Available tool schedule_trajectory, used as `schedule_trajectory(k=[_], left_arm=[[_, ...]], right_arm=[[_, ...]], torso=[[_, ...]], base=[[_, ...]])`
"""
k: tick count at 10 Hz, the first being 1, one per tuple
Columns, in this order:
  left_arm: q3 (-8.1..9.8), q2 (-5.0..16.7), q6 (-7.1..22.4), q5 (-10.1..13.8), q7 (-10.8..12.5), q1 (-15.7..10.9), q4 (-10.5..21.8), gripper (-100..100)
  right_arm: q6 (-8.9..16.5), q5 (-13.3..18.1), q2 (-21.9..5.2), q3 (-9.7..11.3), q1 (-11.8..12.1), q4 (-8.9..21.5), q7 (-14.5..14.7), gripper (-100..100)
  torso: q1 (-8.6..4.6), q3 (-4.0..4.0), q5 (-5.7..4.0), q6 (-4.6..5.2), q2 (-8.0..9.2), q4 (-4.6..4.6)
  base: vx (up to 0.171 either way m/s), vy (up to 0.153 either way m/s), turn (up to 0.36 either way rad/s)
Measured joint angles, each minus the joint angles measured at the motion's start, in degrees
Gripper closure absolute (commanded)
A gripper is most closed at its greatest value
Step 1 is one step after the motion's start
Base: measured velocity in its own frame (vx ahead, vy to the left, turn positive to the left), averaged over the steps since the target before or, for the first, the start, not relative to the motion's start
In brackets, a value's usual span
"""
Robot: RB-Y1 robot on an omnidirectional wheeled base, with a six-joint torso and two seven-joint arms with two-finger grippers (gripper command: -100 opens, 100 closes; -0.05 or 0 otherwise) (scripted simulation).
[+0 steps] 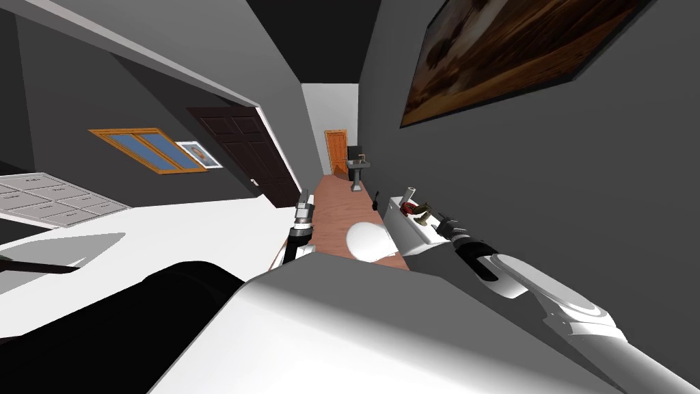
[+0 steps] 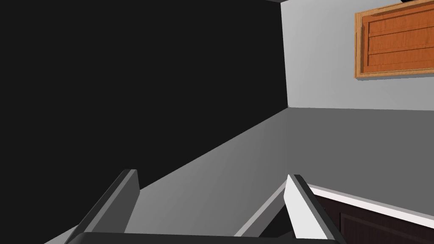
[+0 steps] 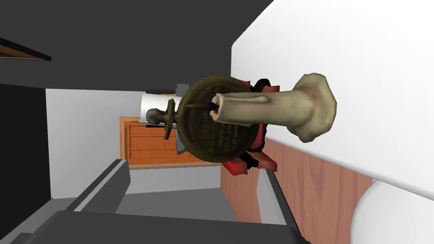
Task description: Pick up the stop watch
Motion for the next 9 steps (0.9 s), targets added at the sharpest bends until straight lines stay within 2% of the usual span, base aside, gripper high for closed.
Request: schedule_trajectory(k=[3, 6, 9], left_arm=[[0.0, 0.0, 0.0, 0.0, 0.0, 0.0, 0.0, 0], [0.0, 0.0, 0.0, 0.0, 0.0, 0.0, 0.0, 0], [0.0, 0.0, 0.0, 0.0, 0.0, 0.0, 0.0, 0]], right_arm=[[-0.5, 2.5, 4.8, 0.8, -1.0, 1.2, 2.0, -100], [0.2, 4.9, 9.4, 2.5, -2.2, 1.4, 4.3, -100], [-0.6, 8.0, 15.4, 3.1, -3.1, 2.0, 6.9, -100]], torso=[[-0.07, 0.01, -0.02, 0.0, 0.01, 0.01], [-0.07, 0.03, -0.02, 0.0, 0.04, 0.02], [-0.08, 0.0, -0.02, -0.01, -0.02, 0.01]], base=[[-0.05, -0.089, -0.063], [-0.057, -0.097, -0.058], [-0.04, -0.105, -0.04]])
